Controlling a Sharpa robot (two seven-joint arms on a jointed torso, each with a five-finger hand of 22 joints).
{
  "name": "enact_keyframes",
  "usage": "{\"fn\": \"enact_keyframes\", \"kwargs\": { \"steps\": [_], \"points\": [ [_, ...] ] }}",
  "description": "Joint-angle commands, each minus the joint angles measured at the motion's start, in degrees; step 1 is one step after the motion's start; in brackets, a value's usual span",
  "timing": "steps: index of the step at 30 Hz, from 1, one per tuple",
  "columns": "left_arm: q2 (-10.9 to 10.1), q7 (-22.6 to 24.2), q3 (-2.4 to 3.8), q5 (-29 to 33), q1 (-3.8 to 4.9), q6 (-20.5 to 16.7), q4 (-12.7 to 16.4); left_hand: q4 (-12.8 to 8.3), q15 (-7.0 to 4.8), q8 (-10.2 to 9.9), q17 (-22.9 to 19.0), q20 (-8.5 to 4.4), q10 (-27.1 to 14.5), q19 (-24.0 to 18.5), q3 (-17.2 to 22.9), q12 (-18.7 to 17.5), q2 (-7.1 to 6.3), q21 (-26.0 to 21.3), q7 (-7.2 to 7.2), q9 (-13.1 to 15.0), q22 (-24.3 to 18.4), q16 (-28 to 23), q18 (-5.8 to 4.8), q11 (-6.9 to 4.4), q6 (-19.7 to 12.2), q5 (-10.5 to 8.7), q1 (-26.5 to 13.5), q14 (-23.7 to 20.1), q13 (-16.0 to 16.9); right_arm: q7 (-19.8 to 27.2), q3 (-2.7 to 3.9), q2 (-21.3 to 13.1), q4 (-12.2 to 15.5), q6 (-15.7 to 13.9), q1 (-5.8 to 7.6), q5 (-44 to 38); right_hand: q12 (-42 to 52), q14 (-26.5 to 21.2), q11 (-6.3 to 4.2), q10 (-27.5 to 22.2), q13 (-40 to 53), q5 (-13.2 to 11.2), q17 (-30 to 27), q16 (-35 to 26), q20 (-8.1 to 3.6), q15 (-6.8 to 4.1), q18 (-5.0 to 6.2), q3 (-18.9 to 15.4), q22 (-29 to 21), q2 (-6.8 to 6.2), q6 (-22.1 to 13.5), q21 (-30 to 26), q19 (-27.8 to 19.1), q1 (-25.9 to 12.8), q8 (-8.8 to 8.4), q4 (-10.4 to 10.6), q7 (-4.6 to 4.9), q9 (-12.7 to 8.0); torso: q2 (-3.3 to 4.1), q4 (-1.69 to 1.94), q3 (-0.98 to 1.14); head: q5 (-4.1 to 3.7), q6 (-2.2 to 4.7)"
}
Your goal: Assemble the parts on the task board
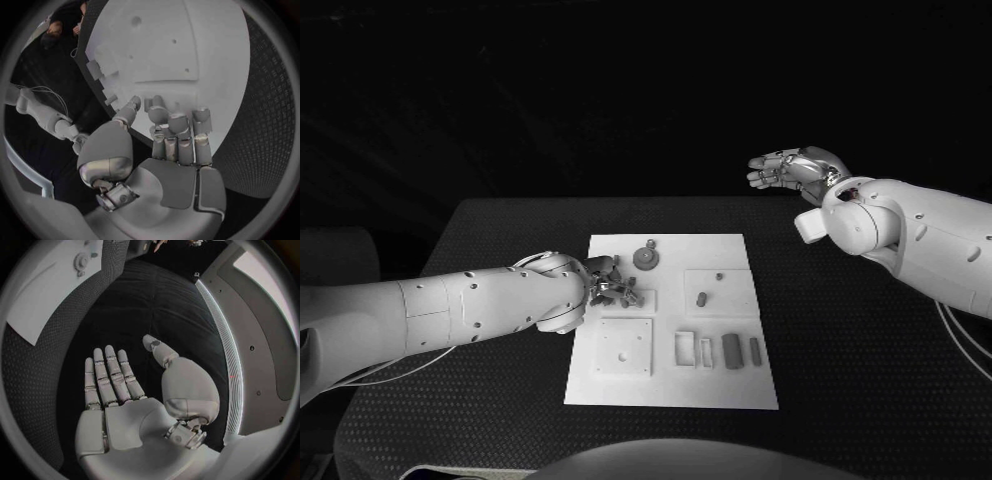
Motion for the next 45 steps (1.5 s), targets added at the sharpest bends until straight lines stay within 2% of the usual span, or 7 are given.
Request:
{"fn": "enact_keyframes", "kwargs": {
  "steps": [1, 11, 15, 21, 32, 36, 45],
  "points": [
    [0.2, -0.2, -0.01, -1.2, 0.02, 0.1, 0.1, 0.1, 0.13, -0.2, -0.1, -6.84, 0.0, -0.1, -0.3, -0.2, 0.53, -0.3, 0.03, 0.0, 0.5, -0.2, 0.64, 0.55, -0.6, 0.00, 0.0, -0.3, -0.1, 0.4, 0.03, 0.0, 0.1, 0.8, -0.02, 0.0, -0.4, -0.2, -0.07, 0.4, 0.1, 0.4, -0.1, -0.3, -0.05, 0.26, -1.02, -0.1, 0.1, 0.09, -0.1, -0.3, -0.3, -0.5, 0.14, 0.3, 1.55, -0.1, -0.04, 0.05, 0.02, -0.04, -0.08],
    [0.3, -0.6, -0.01, -1.4, 0.02, 0.1, -0.4, 0.5, 0.16, -0.6, -0.1, -6.85, 0.1, -0.1, -0.6, -0.3, 1.89, -0.4, 0.06, -0.2, 0.5, -0.2, 0.61, 0.57, -0.4, 0.01, -0.1, -0.2, -0.1, 0.4, 0.03, 0.0, 0.2, 0.9, -0.02, 0.0, -0.4, -0.2, -0.05, 0.4, 0.1, 0.4, -0.1, -0.3, -0.05, 0.29, -1.04, -0.2, 0.2, 0.14, -0.1, -0.3, -0.3, -0.6, 0.15, 0.4, 1.59, -0.1, 0.00, -0.04, 0.01, -0.11, -0.09],
    [0.4, -0.5, -0.01, -1.4, 0.01, 0.1, -0.4, 0.3, 0.16, -0.7, -0.1, -6.87, 0.0, -0.1, -0.8, -0.3, 2.84, -0.4, 0.07, -0.3, 0.6, -0.2, 0.61, 0.58, -0.4, 0.04, 0.1, -0.2, -0.2, 0.4, 0.03, 0.0, 0.2, 0.9, -0.02, 0.0, -0.5, -0.3, -0.04, 0.5, 0.1, 0.4, -0.1, -0.3, -0.05, 0.31, -1.05, -0.2, 0.2, 0.19, -0.1, -0.3, -0.3, -0.7, 0.15, 0.4, 1.60, -0.1, -0.04, 0.03, -0.02, -0.16, -0.01],
    [0.5, -0.5, 0.00, -1.4, 0.01, 0.2, -0.3, -1.4, 0.21, -1.2, -0.2, -6.87, 0.0, -0.2, -1.1, -0.3, 5.11, -0.4, 0.15, -0.4, 0.7, -0.2, 0.56, 0.65, -0.3, 0.25, 1.9, -0.2, -0.2, 0.4, 0.03, 0.0, 0.2, 1.1, -0.02, 0.0, -0.5, -0.3, -0.03, 0.5, 0.1, 0.5, -0.1, -0.3, -0.05, 0.33, -1.08, -0.2, 0.3, 0.31, -0.1, -0.3, -0.4, -0.8, 0.15, 0.5, 1.63, -0.1, -0.02, 0.03, -0.03, -0.12, -0.04],
    [0.3, 0.1, 0.03, 0.6, 0.01, 0.0, 0.0, -3.5, 0.37, -1.5, -0.3, -6.79, 0.1, -0.2, -0.6, -0.3, 8.36, -0.4, 0.26, -0.4, 0.9, -0.2, 0.32, 0.79, 0.2, 4.40, 7.1, -0.2, -0.3, 0.4, 0.03, 0.0, 0.3, 1.3, -0.02, 0.0, -0.6, -0.3, -0.01, 0.6, 0.1, 0.5, -0.1, -0.3, -0.07, 0.34, -1.10, -0.2, 0.3, 0.38, -0.1, -0.4, -0.4, -0.9, 0.16, 0.6, 1.65, -0.2, -0.03, 0.04, -0.04, -0.17, -0.16],
    [0.2, 0.3, 0.04, 0.7, 0.00, -0.4, 0.0, -3.5, 0.41, -1.5, -0.3, -6.71, 0.1, -0.3, -1.2, -0.3, 9.50, -0.4, 0.25, -0.1, 1.0, -0.2, 0.17, 0.78, 0.4, 3.32, 8.3, -0.3, -0.4, 0.4, 0.03, 0.0, 0.3, 1.3, -0.04, 0.0, -0.6, -0.3, -0.02, 0.6, 0.1, 0.6, -0.1, -0.3, -0.07, 0.34, -1.10, -0.2, 0.3, 0.40, -0.1, -0.4, -0.4, -0.9, 0.15, 0.6, 1.66, -0.2, -0.04, 0.05, -0.04, -0.14, -0.15],
    [-0.2, 0.4, 0.29, 1.7, 0.00, -0.8, 0.5, -3.4, 0.34, -1.1, -0.4, -6.66, 0.0, -0.4, -2.7, -0.3, 11.41, -0.5, 0.08, 0.8, 0.9, -0.2, 0.04, 0.63, 0.6, 2.64, 8.5, -0.3, -0.5, 0.5, 0.03, 0.1, 0.3, 1.4, -0.28, 0.0, -0.7, -0.4, -0.01, 0.6, 0.1, 0.6, -0.1, -0.3, -0.08, 0.36, -1.12, -0.2, 0.4, 0.43, -0.1, -0.4, -0.4, -1.0, 0.15, 0.7, 1.69, -0.2, -0.02, 0.01, -0.06, -0.15, -0.12]
  ]
}}
